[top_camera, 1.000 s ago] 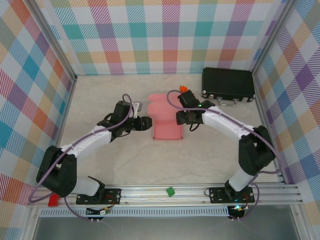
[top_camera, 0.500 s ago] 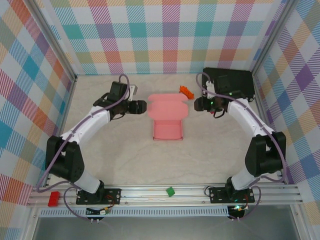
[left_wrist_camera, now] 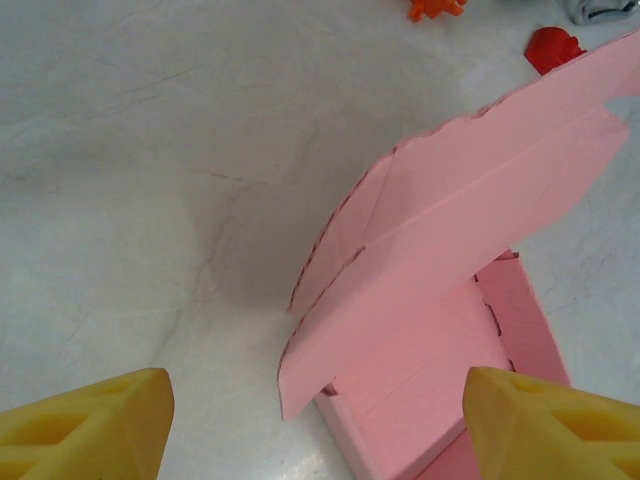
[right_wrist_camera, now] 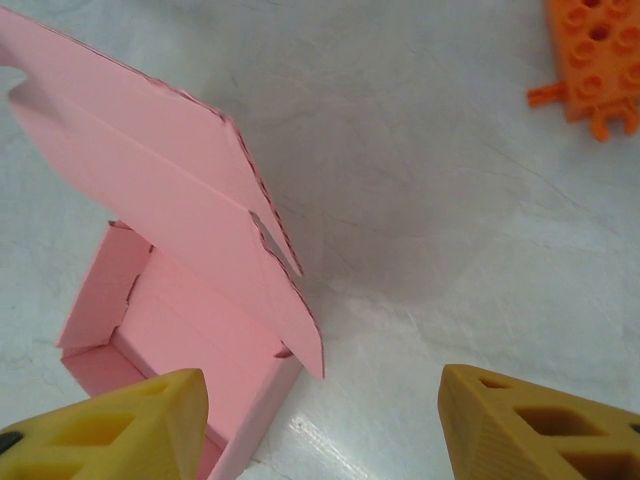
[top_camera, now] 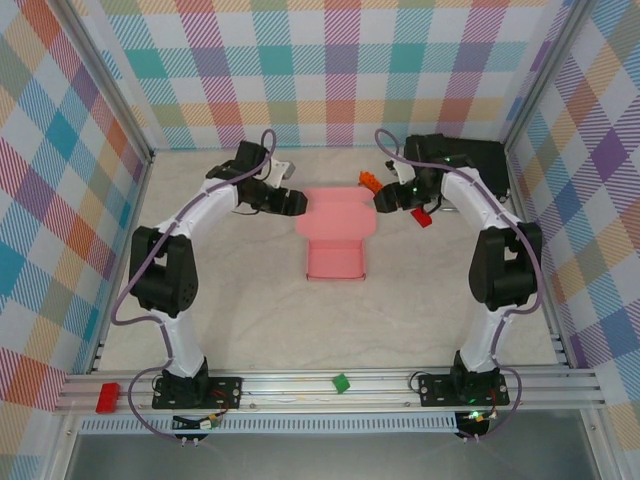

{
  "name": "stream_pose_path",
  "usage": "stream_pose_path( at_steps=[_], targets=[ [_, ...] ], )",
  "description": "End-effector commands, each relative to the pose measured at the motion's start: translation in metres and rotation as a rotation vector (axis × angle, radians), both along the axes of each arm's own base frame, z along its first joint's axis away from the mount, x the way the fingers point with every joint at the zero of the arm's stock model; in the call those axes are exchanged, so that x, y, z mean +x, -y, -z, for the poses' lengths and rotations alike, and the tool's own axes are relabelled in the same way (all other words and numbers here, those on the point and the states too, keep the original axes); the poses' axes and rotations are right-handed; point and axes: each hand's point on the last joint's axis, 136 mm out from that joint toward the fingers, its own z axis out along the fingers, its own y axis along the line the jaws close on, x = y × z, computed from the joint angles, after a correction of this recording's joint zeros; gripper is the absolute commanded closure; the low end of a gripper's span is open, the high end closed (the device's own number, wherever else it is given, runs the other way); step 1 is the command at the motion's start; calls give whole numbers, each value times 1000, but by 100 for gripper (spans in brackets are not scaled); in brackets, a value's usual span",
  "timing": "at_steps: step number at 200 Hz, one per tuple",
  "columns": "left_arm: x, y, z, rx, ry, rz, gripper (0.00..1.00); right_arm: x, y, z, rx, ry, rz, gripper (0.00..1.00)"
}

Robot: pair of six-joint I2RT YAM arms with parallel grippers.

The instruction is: Fold the paper box

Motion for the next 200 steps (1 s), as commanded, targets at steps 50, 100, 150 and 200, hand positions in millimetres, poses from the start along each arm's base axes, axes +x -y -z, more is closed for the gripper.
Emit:
stream_pose_path(
  at_steps=[50, 100, 150, 200],
  targets=[
    [11, 21, 5, -81, -34, 93, 29, -2, -31, 8, 22, -17, -167, 37],
    [11, 28, 12, -111, -61, 116, 42, -1, -36, 15, 32, -31, -192, 38],
    [8, 28, 16, -110, -93, 116, 53, -1, -38, 23, 22, -56, -204, 41],
    [2, 23, 19, -78, -109, 125, 54, -5, -38, 29, 12, -78, -213, 46]
  ],
)
